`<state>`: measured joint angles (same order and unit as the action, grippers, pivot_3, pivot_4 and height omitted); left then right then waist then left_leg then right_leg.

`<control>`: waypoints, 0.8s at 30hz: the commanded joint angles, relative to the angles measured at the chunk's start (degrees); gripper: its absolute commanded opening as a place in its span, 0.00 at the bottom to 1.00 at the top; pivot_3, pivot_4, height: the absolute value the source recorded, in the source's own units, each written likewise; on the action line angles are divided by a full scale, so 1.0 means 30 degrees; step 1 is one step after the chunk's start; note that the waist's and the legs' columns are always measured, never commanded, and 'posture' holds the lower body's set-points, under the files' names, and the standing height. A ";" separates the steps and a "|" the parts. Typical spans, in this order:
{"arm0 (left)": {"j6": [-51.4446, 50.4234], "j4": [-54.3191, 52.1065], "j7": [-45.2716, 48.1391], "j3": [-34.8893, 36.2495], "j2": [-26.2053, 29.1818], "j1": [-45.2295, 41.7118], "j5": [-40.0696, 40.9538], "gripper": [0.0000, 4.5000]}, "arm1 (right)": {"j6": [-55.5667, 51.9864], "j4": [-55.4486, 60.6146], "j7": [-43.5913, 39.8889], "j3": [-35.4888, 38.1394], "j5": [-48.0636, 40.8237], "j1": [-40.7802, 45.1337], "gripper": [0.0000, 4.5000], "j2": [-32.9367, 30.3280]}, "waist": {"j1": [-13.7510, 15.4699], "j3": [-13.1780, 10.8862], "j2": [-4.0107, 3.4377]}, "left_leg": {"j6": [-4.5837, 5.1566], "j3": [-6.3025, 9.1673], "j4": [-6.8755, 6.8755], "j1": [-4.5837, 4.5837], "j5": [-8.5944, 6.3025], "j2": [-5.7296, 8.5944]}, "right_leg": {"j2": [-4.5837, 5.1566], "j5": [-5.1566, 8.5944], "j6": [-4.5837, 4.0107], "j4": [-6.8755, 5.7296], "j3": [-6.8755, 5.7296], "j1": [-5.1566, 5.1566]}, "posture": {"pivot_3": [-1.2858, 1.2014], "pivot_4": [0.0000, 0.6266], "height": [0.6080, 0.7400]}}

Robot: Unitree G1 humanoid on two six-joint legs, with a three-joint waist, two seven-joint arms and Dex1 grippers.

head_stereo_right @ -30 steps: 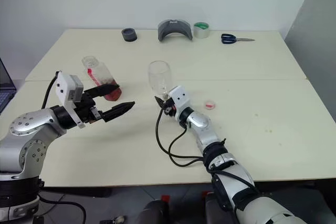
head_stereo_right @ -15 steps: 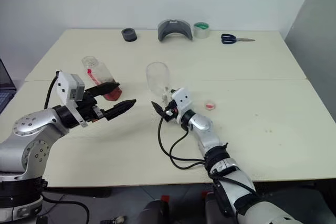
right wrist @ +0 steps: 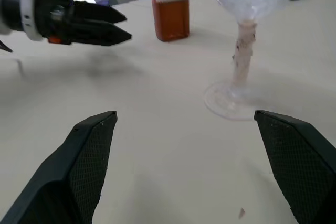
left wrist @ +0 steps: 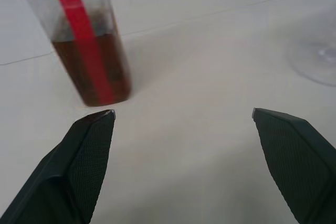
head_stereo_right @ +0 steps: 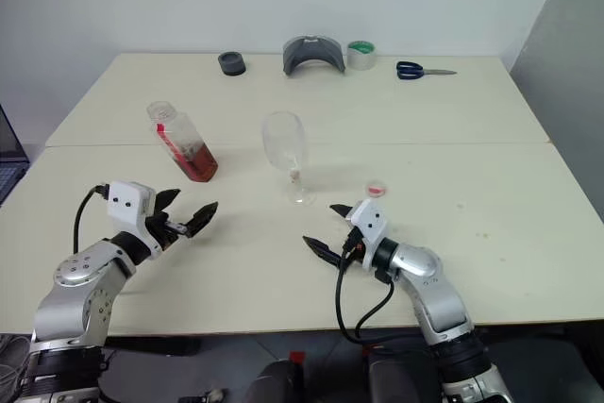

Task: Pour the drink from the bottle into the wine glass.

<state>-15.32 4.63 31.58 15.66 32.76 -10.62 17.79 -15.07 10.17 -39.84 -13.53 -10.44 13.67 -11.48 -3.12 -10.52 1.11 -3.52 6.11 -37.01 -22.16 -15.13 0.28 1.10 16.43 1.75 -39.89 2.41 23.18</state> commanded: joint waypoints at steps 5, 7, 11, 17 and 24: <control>0.2346 0.4290 0.0332 0.0234 -0.0115 -0.3199 -0.0277 1.00 | -0.2283 0.4381 -0.0135 0.0236 -0.1567 -0.0339 0.99 -0.1245 | 0.0163 0.0012 0.0020 | -0.0001 -0.0002 -0.0006 -0.0024 0.0000 0.0029 | 0.0012 -0.0001 0.0002 0.0022 -0.0004 -0.0005 | 0.52 0.24 1.00; 0.2852 0.5300 0.0365 0.0189 -0.0054 -0.3864 -0.0478 1.00 | -0.2716 0.4907 -0.0102 0.0234 -0.1831 -0.0373 0.99 -0.1543 | 0.0191 0.0014 0.0026 | -0.0001 0.0004 -0.0006 -0.0032 0.0001 0.0029 | 0.0010 -0.0001 0.0002 0.0036 -0.0015 -0.0005 | 0.52 0.24 1.00; 0.3585 0.6935 0.0437 -0.0227 0.0103 -0.5156 -0.1019 1.00 | -0.3180 0.5501 0.0086 0.0163 -0.2078 -0.0357 0.99 -0.1961 | 0.0151 0.0015 0.0027 | -0.0001 0.0005 -0.0006 -0.0032 0.0001 0.0024 | 0.0005 -0.0001 0.0002 0.0033 -0.0018 -0.0003 | 0.52 0.24 1.00; 0.4272 0.8860 0.0747 -0.0635 0.0241 -0.6985 -0.1595 1.00 | -0.3523 0.5876 0.0585 -0.0058 -0.2117 -0.0135 0.99 -0.1923 | 0.0156 0.0016 0.0030 | -0.0001 0.0006 -0.0011 -0.0043 0.0002 0.0030 | 0.0004 -0.0002 0.0002 0.0030 -0.0022 -0.0003 | 0.52 0.24 1.00; 0.5124 1.0843 0.0729 -0.0650 0.0281 -0.8539 -0.2031 1.00 | -0.3611 0.5827 0.0794 -0.0155 -0.2136 0.0158 0.99 -0.1855 | 0.0130 0.0016 0.0031 | -0.0001 0.0006 -0.0013 -0.0043 0.0002 0.0031 | 0.0002 -0.0001 0.0002 0.0027 -0.0024 -0.0001 | 0.52 0.24 1.00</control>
<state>-1.59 36.92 33.77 13.59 32.44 -34.79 12.23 -26.13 25.14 -37.55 -13.80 -15.90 13.06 -17.33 -2.73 -10.47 1.20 -3.53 6.13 -37.04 -22.30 -15.13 0.36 1.10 16.42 1.76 -39.81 2.34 23.18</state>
